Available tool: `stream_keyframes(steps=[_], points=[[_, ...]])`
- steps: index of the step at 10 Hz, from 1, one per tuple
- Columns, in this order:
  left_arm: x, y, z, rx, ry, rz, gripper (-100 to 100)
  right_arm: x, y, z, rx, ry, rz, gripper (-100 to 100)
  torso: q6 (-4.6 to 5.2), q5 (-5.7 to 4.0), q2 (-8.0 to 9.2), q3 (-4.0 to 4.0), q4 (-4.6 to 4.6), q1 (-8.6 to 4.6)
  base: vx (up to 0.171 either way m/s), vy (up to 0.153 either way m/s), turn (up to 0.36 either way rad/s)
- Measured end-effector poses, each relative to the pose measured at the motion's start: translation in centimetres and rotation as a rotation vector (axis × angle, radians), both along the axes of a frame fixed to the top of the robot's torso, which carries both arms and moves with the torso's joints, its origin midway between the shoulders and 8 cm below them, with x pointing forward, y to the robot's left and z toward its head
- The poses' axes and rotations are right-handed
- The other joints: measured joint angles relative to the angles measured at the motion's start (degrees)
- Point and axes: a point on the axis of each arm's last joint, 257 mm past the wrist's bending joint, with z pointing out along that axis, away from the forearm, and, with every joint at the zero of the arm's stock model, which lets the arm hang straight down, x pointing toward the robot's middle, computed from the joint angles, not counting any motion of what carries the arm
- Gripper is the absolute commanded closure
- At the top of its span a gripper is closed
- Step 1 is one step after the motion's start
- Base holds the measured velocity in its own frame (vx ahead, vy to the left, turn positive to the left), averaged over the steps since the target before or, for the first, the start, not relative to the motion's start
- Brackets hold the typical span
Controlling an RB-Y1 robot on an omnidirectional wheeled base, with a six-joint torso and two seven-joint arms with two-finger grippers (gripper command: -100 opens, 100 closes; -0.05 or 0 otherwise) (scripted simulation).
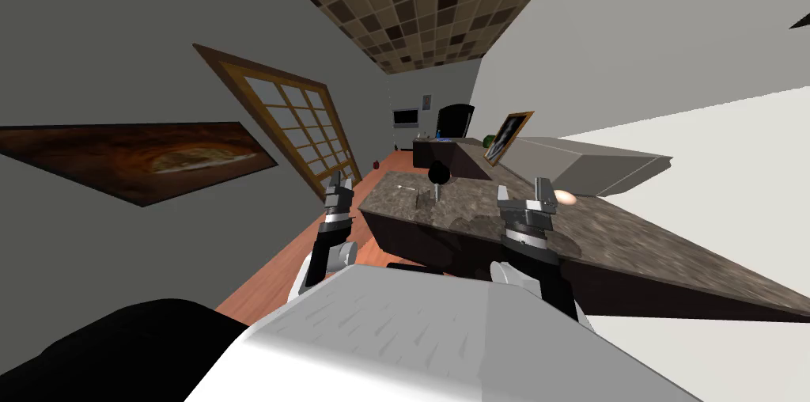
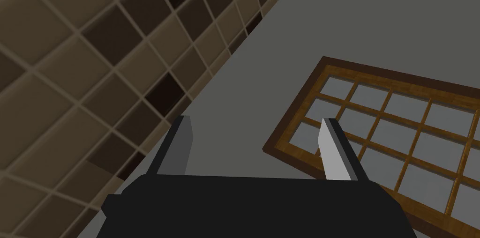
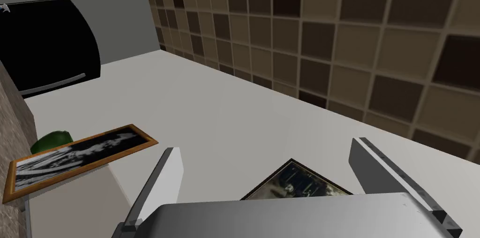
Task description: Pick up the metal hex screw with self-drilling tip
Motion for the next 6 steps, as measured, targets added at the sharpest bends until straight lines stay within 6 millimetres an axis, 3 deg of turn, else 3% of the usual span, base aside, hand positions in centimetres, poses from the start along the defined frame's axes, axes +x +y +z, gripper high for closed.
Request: stream_keyframes(steps=[6], points=[[0.0,0.0,0.0,0.000,0.000,0.000,0,2.8,1.9,-2.4,-0.216,0.102,0.038,-100,0.01,-0.05,0.36,0.21,0.09,-0.19,-0.093,-0.029,0.094]])
